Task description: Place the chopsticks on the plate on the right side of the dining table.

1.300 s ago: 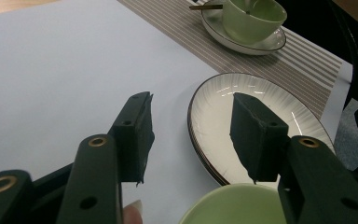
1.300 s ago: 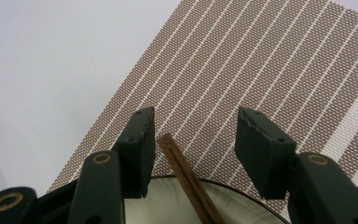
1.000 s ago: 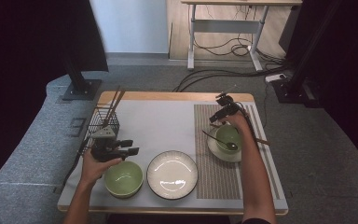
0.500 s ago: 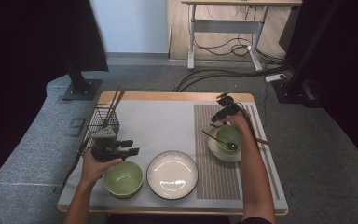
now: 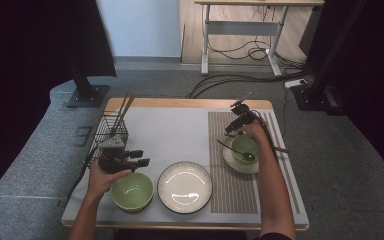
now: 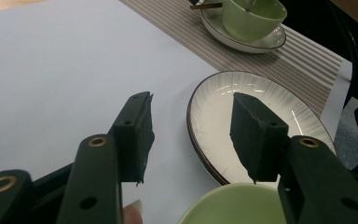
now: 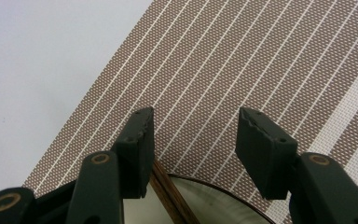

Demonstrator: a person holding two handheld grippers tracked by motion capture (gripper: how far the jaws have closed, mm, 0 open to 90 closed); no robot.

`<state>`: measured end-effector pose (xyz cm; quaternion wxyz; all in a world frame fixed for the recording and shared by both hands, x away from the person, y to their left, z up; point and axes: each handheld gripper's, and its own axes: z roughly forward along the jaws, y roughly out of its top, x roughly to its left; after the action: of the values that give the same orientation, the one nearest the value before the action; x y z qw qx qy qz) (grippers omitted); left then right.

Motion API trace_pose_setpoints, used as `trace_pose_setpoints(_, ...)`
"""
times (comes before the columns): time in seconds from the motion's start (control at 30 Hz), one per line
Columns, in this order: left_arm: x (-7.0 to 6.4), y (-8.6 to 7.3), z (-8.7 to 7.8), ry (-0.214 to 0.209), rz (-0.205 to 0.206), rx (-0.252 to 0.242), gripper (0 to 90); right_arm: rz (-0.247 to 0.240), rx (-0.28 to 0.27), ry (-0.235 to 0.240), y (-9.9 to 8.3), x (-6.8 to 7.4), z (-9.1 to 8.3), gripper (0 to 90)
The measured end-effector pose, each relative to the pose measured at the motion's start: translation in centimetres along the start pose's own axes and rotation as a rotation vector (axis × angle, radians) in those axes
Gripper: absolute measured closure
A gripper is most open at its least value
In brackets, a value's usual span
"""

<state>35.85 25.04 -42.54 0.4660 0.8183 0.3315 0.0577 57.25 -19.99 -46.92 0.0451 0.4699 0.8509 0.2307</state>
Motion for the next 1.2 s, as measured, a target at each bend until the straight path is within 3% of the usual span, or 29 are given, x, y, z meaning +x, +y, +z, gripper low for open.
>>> trace_pose_setpoints(1.2, -0.03, 0.01, 0.16, -0.002, -0.001, 0.003, 48.8, -0.077, 0.035, 0.031, -0.23, 1.02, -0.08, 47.2)
